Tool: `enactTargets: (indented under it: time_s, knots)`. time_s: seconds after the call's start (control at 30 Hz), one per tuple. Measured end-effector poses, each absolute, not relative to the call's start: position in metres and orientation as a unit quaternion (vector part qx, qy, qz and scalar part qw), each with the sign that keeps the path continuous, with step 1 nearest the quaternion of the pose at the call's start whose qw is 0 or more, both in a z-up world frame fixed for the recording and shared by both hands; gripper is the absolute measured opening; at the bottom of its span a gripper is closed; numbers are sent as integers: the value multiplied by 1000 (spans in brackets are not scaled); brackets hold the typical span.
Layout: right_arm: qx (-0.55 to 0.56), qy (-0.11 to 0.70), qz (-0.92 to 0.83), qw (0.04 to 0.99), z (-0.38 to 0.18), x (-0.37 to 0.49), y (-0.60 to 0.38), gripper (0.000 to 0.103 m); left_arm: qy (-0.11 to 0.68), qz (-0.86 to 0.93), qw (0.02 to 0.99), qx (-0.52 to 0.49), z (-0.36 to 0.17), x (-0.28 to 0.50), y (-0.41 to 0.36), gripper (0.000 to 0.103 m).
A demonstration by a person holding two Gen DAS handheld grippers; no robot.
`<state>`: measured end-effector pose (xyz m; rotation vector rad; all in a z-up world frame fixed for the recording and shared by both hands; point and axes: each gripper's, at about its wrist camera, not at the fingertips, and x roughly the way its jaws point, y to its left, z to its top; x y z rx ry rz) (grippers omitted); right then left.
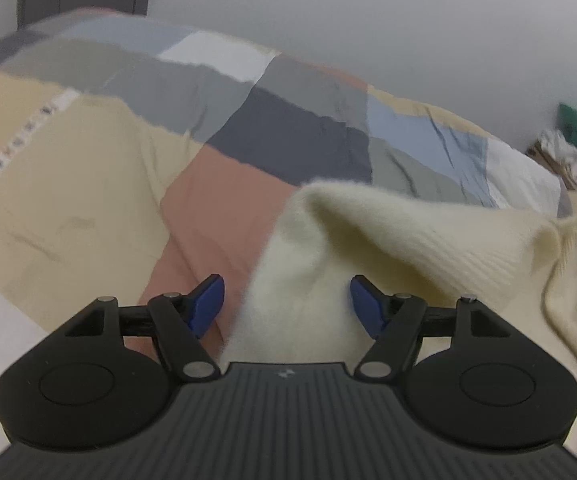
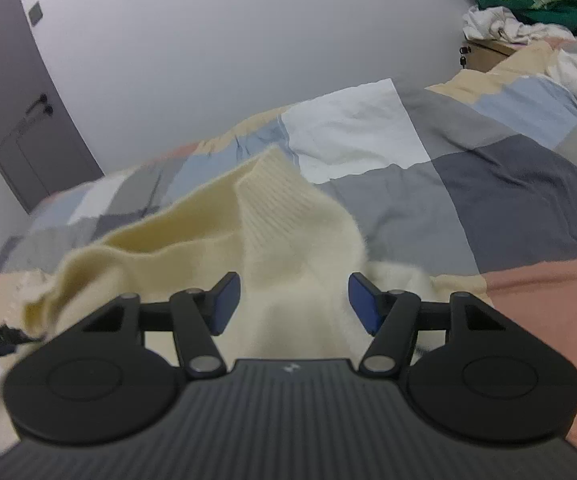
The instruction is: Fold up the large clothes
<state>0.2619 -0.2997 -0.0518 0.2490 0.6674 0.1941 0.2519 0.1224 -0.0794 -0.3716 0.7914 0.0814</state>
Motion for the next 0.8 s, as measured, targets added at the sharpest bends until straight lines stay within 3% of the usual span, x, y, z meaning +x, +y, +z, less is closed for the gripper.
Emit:
enactTargets:
  time_s: [0.13, 0.3, 0.43, 0.47, 0.5, 0.53, 0.67, 0.73, 0.8]
  knots:
    - [79, 351, 93, 928, -65, 276, -286, 64, 388, 40, 899, -199, -87, 259, 129, 72]
    - [0, 379, 113, 918, -79, 277, -259, 64, 371, 47, 904, -208, -85, 259, 131, 59]
    - [-84, 377, 117, 915, -82, 269, -238, 63, 368, 47, 902, -221, -86, 261, 136, 57]
    - [-97, 373, 111, 916, -82, 267, -236, 51, 368, 47, 901, -224, -87, 261, 137, 57]
    - [-109, 368, 96, 918, -82, 265, -235, 32, 367, 48, 901, -226, -87, 261, 137, 56]
    - [-118, 361, 79, 922, -80, 263, -236, 25, 366, 48, 901, -226, -86, 261, 137, 56]
    - [-72, 320, 46, 943, -63, 255, -255, 19, 357, 50, 905, -226, -82, 258, 137, 53]
    - [-55, 294, 21, 954, -52, 251, -265, 9, 353, 48, 906, -230, -79, 256, 138, 51]
    - [-36, 283, -11, 958, -46, 249, -280, 9, 341, 44, 909, -235, -74, 252, 139, 50]
